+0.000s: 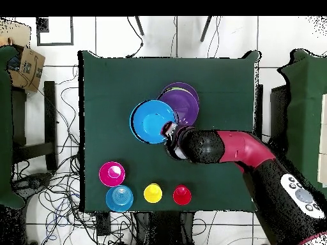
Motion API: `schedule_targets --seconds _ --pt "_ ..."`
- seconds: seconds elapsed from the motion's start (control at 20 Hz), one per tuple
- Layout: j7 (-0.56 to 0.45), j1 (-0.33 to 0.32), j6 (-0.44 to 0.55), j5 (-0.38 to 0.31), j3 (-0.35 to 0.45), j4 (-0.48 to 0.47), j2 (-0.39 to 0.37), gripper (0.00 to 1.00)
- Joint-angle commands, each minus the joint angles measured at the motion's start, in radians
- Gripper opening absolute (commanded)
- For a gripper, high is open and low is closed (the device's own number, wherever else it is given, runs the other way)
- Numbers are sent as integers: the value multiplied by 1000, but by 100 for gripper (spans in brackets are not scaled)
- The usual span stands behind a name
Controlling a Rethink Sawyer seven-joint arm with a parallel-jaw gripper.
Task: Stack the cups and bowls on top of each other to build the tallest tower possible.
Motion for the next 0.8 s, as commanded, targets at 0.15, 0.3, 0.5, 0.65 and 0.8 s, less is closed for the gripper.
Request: schedule_targets --seconds 0.15,0.3,0.5,0.65,0.8 --pt "-216 -87 30 -52 95 43 28 0" --pt "-243 -129 70 -49 123 41 25 0" --pt "-252 -161 113 -43 156 37 12 0" --pt "-235 -177 154 -12 194 49 -33 0" --pt "-218 -177 189 7 215 34 -47 0"
